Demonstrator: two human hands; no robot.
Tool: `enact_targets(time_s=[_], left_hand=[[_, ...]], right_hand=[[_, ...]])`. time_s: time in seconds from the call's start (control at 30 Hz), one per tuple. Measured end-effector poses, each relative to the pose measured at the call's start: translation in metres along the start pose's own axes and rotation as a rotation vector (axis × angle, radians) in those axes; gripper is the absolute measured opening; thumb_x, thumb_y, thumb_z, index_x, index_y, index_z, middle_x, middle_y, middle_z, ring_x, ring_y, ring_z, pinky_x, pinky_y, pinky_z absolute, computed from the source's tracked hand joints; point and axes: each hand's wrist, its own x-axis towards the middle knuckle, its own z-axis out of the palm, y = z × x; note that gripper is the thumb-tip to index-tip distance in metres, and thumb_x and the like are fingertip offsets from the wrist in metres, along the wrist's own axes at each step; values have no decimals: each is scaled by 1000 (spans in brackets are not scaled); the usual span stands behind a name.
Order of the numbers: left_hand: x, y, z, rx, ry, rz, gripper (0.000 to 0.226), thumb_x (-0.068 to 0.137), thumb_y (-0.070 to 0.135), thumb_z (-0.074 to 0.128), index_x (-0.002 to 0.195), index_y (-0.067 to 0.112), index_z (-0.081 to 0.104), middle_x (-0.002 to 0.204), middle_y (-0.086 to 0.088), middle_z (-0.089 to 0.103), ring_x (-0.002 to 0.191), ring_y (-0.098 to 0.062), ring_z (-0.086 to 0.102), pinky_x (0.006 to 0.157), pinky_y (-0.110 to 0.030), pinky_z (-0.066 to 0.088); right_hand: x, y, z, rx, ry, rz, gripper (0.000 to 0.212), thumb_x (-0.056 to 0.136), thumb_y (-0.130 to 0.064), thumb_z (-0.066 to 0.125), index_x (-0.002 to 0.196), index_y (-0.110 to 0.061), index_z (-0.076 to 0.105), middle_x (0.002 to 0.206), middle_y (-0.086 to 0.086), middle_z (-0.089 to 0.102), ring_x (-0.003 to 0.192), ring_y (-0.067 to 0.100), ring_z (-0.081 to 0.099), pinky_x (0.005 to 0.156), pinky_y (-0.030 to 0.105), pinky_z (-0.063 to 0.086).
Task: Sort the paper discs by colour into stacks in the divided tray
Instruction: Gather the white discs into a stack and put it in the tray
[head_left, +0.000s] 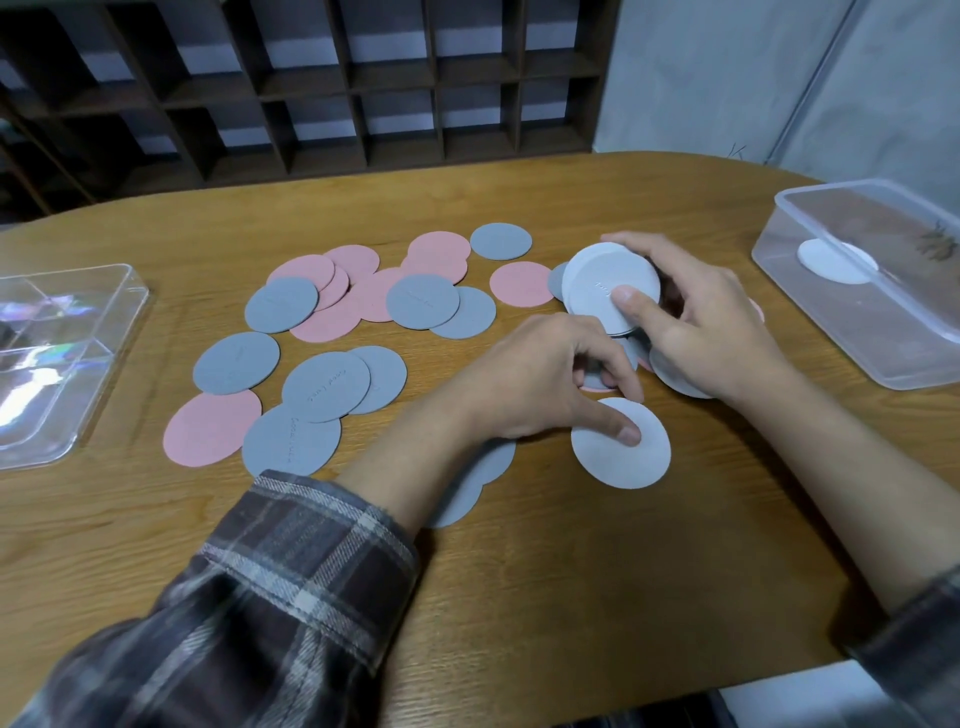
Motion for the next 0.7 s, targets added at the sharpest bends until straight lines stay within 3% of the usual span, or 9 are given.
enact_targets(time_s=[0.17,0.37,0.47,0.6,0.7], left_hand=[[1,-2,-4,-176,13,-53,23,72,22,95,88,19,78,79,4,72,60,-8,45,60,-26,42],[0,-8,-12,-429,105,-44,17,82,7,87,86,11,72,71,6,62,59,-9,50,63,-19,45],[0,-11,-13,-535,180,-40,15,87,3,82,87,8,68,71,4,61,62,-8,54,65,-17,48],[2,-15,-13,-508,336,-40,15,88,6,82,89,5,67,76,-4,64,62,-17,56,66,-26,51],[4,-19,-12,-407,457,-37,17,87,9,83,95,6,68,76,-13,66,60,-26,59,68,-34,54]], right_hand=[[0,4,0,18,-13,-1,42,98,-15,64,137,-30,61,104,-9,70,81,14,59,67,9,41],[1,8,0,135,-23,-11,37,100,-17,62,133,-32,62,111,-12,70,95,22,65,88,36,52],[1,7,-1,189,-22,-13,33,101,-17,60,130,-31,62,114,-10,69,99,24,64,89,50,52],[2,6,-1,179,-17,3,31,103,-14,58,129,-31,62,112,-14,68,94,16,63,82,40,52],[2,5,-1,195,-10,38,30,104,-15,55,126,-34,63,97,-22,66,81,7,60,69,26,48]])
